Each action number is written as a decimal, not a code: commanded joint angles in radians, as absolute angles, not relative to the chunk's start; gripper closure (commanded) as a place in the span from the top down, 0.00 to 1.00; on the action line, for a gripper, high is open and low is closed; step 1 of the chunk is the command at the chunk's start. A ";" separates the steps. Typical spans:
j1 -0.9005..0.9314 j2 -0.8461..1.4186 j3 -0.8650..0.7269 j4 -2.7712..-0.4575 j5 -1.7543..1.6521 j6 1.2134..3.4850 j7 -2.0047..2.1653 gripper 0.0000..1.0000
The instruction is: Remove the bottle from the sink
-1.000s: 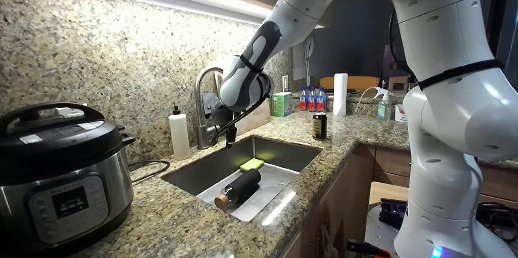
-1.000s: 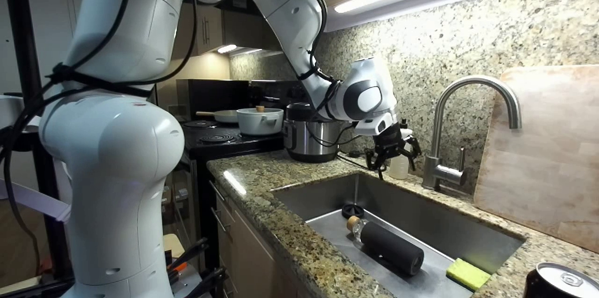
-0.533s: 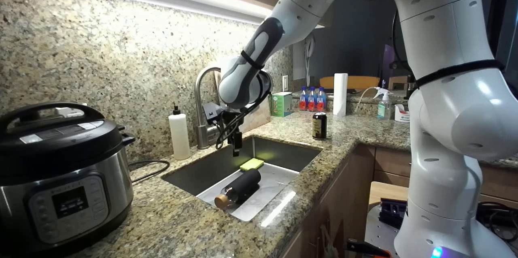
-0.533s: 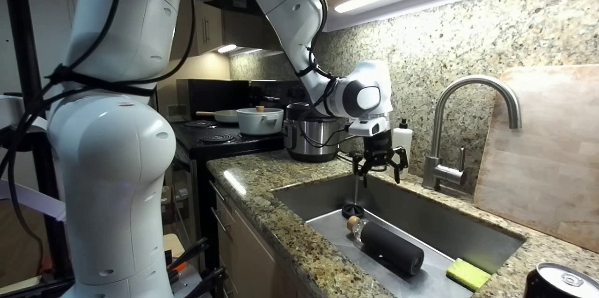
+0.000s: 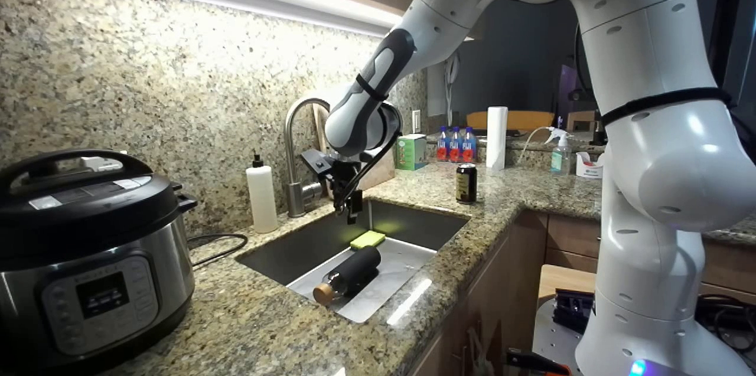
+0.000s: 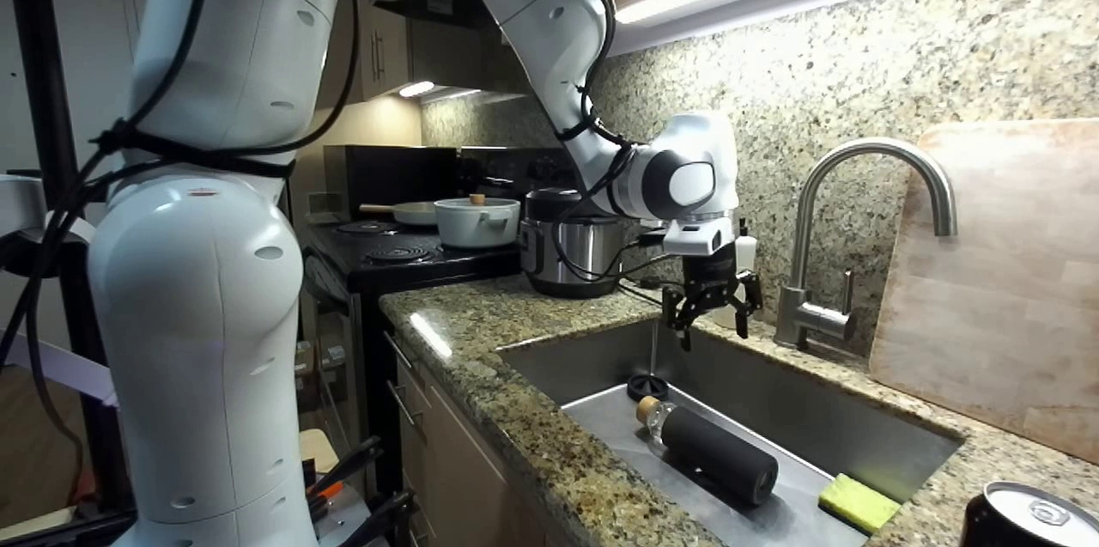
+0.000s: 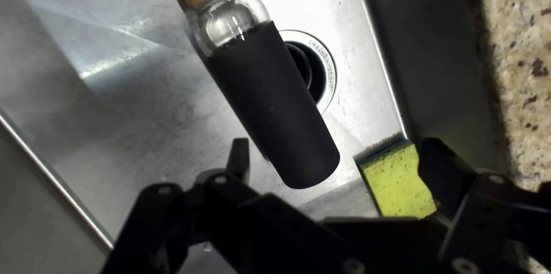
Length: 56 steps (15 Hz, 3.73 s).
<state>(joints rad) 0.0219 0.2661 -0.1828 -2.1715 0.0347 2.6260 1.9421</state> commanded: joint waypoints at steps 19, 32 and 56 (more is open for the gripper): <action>-0.066 0.480 -0.136 -2.013 0.210 2.399 1.319 1.00; -0.123 0.615 -0.109 -1.814 0.323 2.289 1.283 1.00; -0.134 0.881 -0.133 -1.596 0.331 2.077 1.314 0.54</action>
